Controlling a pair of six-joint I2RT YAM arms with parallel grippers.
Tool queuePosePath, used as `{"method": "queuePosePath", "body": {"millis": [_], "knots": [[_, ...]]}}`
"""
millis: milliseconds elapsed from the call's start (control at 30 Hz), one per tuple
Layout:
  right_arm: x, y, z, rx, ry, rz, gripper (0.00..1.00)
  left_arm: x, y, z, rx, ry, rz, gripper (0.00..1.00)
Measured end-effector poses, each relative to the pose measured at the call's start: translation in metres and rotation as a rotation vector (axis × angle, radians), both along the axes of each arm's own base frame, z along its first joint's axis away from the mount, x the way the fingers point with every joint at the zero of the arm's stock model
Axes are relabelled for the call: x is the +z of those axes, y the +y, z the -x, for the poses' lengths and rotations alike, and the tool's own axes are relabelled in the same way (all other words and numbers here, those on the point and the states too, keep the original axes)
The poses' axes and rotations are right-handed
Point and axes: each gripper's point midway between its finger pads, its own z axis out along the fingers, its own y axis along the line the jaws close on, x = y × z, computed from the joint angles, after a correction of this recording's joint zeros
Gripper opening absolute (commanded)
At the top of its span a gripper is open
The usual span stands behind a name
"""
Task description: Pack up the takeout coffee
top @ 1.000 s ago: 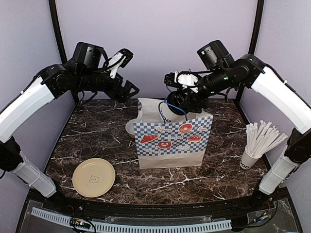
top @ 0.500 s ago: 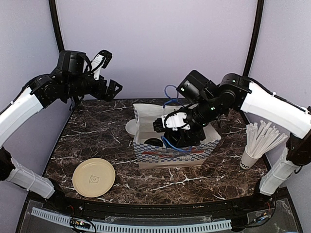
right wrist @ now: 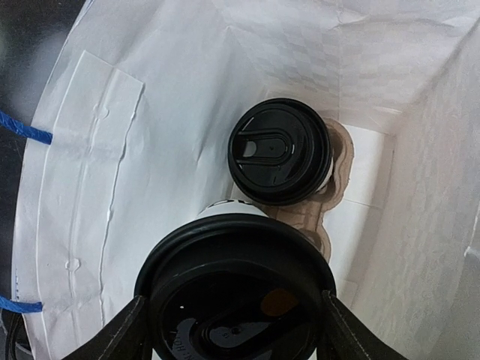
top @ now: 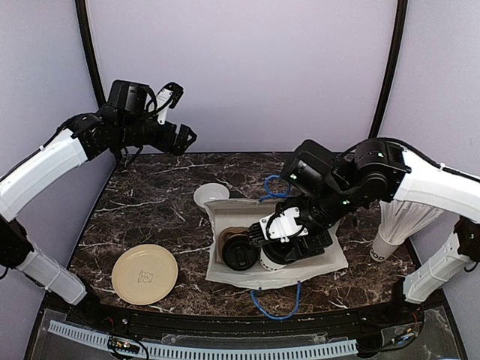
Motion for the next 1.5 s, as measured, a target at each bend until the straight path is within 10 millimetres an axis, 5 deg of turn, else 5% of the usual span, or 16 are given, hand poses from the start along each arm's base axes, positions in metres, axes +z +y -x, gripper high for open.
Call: {"method": "queuePosePath", "body": {"millis": [367, 900, 1200, 1500], "knots": [[-0.01, -0.014, -0.026, -0.097, -0.159, 0.013, 0.53, -0.005, -0.006, -0.016, 0.004, 0.02, 0.014, 0.99], [-0.047, -0.03, -0.036, -0.154, -0.263, 0.098, 0.53, -0.043, -0.028, -0.063, -0.018, 0.107, 0.002, 0.98], [-0.035, -0.022, -0.048, -0.189, -0.327, 0.028, 0.51, -0.053, -0.048, -0.058, -0.115, 0.157, 0.048, 0.96], [-0.047, -0.016, -0.053, -0.198, -0.353, 0.003, 0.5, -0.053, -0.063, -0.049, -0.192, 0.192, 0.103, 0.95]]}}
